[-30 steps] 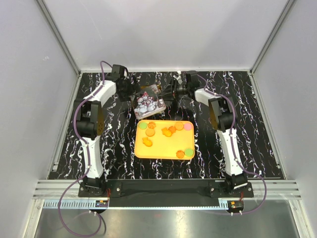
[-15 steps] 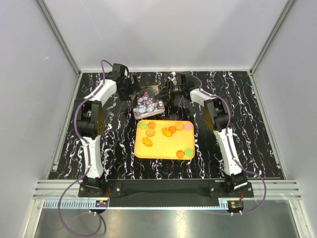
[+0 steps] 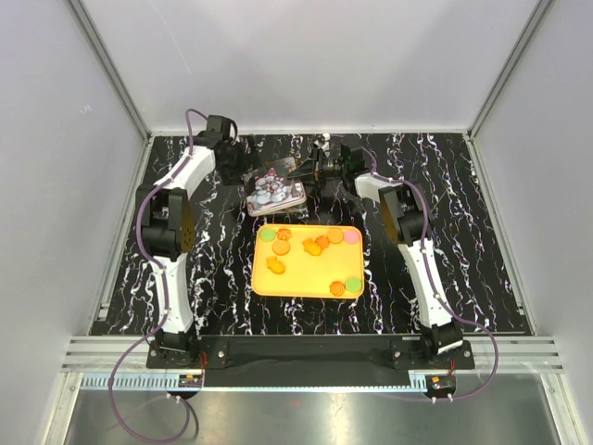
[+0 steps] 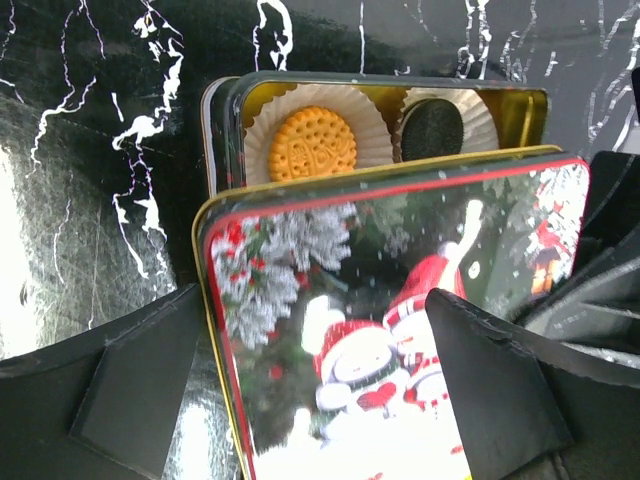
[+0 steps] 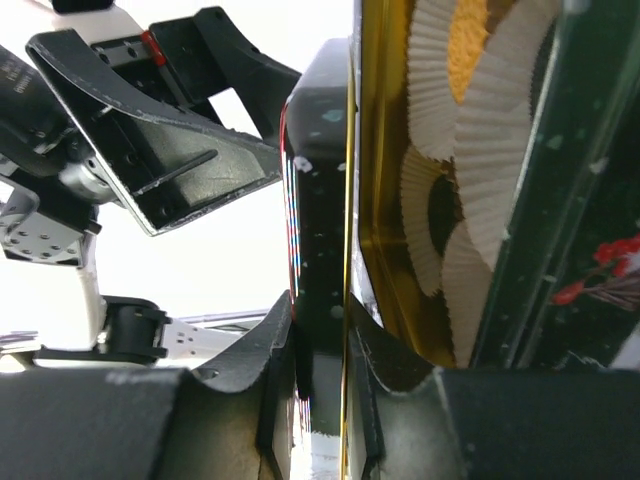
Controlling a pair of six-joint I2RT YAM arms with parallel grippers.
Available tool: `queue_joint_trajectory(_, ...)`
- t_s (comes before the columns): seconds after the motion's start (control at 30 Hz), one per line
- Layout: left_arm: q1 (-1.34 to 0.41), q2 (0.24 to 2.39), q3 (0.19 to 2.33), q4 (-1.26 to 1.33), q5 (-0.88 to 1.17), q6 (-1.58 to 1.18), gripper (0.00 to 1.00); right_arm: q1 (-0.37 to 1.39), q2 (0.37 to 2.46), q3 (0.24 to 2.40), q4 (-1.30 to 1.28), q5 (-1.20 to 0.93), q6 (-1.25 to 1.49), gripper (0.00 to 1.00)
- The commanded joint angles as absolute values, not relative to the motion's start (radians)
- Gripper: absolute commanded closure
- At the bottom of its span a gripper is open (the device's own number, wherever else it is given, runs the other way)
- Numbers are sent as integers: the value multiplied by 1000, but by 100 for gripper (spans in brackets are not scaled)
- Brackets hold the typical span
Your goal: Pack the cookies
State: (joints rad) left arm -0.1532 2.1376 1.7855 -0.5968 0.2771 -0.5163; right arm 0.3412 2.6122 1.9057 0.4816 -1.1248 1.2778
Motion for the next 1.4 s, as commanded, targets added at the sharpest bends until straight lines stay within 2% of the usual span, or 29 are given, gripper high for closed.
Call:
queue_joint_trajectory(0.0, -126, 2033, 1839, -580, 331, -503, 1, 337, 2618, 1899, 656, -1106, 1380, 97)
queue_joint_trajectory(0.1, -115, 2017, 1835, -577, 337, -506, 1, 334, 2641, 1920, 742, -1088, 1448, 98)
queue_joint_trajectory(0.37, -110, 2025, 1827, -572, 351, -506, 1, 328, 2689, 1985, 756, -1049, 1489, 98)
queue_joint_trajectory(0.9, -124, 2092, 1779, -541, 354, -509, 1, 304, 2707, 1965, 836, -1040, 1542, 96)
queue_joint_trajectory(1.1, -147, 2126, 1787, -546, 336, -503, 1, 301, 2694, 1921, 865, -1031, 1548, 82)
queue_joint_trajectory(1.37, -161, 2157, 1779, -537, 321, -514, 2, 290, 2691, 1868, 923, -1031, 1585, 74)
